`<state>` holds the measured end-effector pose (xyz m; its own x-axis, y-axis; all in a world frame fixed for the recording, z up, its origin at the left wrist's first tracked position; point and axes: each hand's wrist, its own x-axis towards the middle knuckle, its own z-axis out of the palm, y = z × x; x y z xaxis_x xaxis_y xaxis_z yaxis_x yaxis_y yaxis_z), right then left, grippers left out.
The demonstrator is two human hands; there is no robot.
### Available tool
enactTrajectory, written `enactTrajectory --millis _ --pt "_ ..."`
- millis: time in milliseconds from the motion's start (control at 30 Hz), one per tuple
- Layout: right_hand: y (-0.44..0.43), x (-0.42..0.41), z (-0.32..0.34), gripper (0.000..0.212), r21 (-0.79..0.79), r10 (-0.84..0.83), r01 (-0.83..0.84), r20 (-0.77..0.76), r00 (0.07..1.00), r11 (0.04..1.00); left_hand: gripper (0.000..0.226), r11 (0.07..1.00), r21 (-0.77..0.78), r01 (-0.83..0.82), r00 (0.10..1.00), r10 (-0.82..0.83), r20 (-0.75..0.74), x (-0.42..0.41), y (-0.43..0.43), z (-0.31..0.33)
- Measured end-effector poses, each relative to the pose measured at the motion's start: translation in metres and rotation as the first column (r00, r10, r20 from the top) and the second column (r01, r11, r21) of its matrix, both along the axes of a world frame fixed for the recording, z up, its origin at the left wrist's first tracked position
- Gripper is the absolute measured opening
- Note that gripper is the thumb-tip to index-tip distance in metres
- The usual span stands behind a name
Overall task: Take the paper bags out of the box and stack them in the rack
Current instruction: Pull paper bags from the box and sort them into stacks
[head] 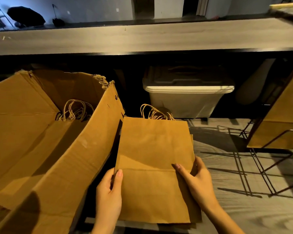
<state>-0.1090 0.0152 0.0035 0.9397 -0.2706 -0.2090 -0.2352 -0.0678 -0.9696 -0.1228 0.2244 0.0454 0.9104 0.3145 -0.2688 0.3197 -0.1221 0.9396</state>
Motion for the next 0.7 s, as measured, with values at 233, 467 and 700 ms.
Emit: enactTrajectory --millis 233,467,700 --pt "-0.007 -0.014 -0.026 0.066 -0.325 -0.055 0.048 -0.013 0.998 0.945 0.053 0.936 0.163 0.312 0.935 -0.272 -0.227 0.009 -0.004 -0.037" --pt "-0.013 -0.015 -0.034 0.094 -0.559 0.045 -0.056 -0.034 0.998 0.827 0.07 0.769 0.318 0.555 0.813 -0.42 -0.403 0.021 -0.013 -0.028" --pt "-0.008 0.006 -0.008 0.05 -0.683 0.041 -0.027 0.003 0.999 0.73 0.052 0.519 0.574 0.633 0.741 -0.62 -0.257 0.032 0.002 0.033"
